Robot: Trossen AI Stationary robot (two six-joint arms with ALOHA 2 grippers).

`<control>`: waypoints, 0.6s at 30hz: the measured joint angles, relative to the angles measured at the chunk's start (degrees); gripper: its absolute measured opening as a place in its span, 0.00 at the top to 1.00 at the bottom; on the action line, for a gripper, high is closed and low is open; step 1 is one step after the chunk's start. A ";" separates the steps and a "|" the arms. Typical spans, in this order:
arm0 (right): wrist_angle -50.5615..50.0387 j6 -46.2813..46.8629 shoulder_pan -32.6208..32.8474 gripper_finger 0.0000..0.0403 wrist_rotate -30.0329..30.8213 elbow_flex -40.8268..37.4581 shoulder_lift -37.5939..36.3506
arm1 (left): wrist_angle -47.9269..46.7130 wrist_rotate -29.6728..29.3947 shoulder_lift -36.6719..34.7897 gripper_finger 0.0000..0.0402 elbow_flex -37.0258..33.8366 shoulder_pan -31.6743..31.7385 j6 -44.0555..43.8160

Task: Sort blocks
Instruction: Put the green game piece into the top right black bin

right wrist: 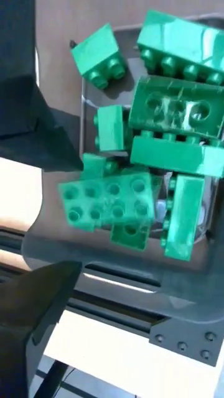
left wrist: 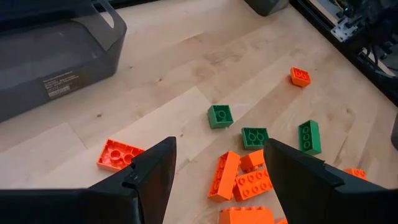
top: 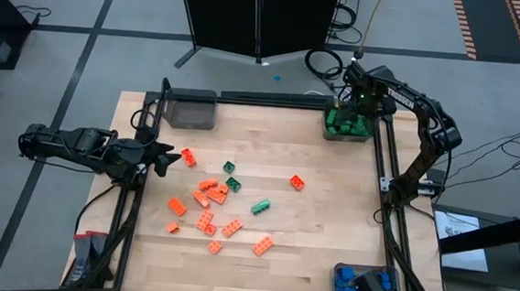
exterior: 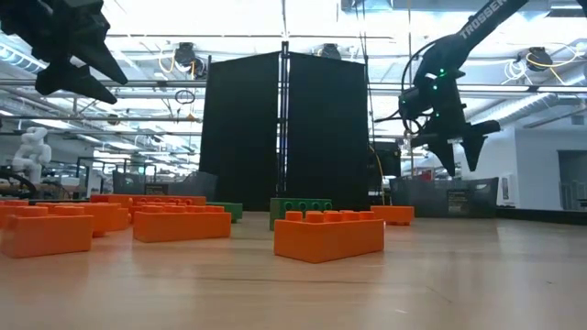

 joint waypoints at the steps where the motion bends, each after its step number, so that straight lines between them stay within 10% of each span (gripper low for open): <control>1: -0.20 -0.27 -0.14 0.39 -0.08 0.00 0.00 | 0.00 0.00 0.00 0.39 0.00 0.00 0.00; 9: -1.13 -3.68 0.69 0.42 -7.97 2.54 -1.16 | 0.00 -0.01 0.01 0.39 0.00 0.00 0.02; 18: 6.52 -8.28 15.40 0.46 -34.55 9.81 -5.14 | -0.02 -0.73 0.02 0.39 0.00 0.00 1.05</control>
